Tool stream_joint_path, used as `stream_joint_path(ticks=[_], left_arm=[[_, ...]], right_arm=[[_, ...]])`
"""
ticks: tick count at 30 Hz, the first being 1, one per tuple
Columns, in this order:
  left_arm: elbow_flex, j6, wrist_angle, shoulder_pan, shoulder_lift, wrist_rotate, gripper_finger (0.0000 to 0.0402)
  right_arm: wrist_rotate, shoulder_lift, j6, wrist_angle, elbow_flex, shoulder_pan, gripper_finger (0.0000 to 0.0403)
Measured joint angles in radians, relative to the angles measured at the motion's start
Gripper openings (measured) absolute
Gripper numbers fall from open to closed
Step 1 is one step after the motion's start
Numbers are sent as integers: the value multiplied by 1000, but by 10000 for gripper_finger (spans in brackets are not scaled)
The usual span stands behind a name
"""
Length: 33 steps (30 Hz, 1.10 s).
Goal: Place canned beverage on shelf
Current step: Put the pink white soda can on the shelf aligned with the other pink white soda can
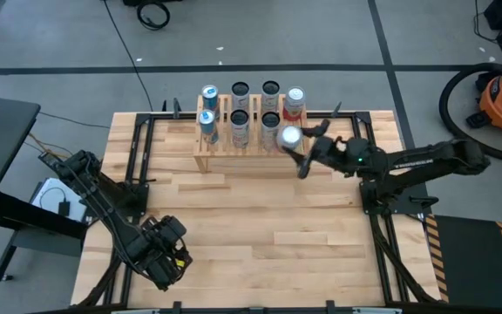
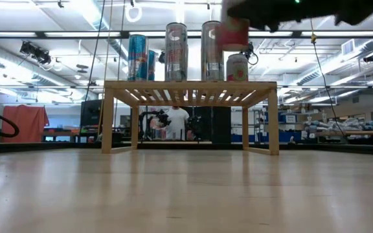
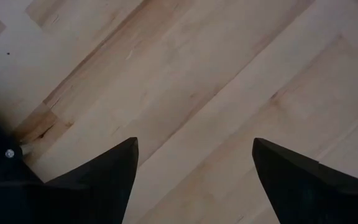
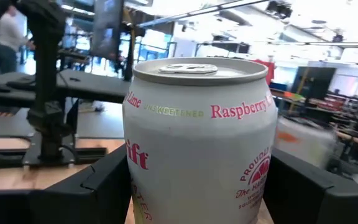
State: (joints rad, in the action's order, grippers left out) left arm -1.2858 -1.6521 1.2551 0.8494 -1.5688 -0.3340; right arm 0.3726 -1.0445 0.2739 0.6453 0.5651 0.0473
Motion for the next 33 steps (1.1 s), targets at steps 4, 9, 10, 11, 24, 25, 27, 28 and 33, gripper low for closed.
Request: stream_joint_path(ticks=[4, 9, 10, 11, 24, 25, 27, 28, 33], left_arm=[[0, -16, 0, 0, 0, 0, 316], [0, -34, -1, -7, 0, 0, 316], [0, -34, -1, -9, 0, 0, 316], [0, -33, -1, -13, 0, 0, 316], [0, -17, -3, -23, -1, 0, 316], [0, -17, -2, -23, -1, -1, 316], [0, -17, -3, -23, -1, -2, 316], [0, -17, -3, -23, -1, -2, 316], [0, -17, -3, -23, -1, -3, 316]], right_arm=[[-7, 87, -28, 13, -92, 54, 293], [-62, 155, -59, 11, -162, 139, 293], [-78, 162, -70, 14, -171, 163, 293], [-100, 167, -86, 13, -180, 189, 293], [-446, 155, -271, -47, -191, 412, 293], [-448, 150, -270, -50, -191, 413, 293], [-451, 137, -252, -52, -191, 420, 293], [-462, 130, -244, -52, -191, 425, 293], [-468, 86, -245, -45, -189, 448, 293]])
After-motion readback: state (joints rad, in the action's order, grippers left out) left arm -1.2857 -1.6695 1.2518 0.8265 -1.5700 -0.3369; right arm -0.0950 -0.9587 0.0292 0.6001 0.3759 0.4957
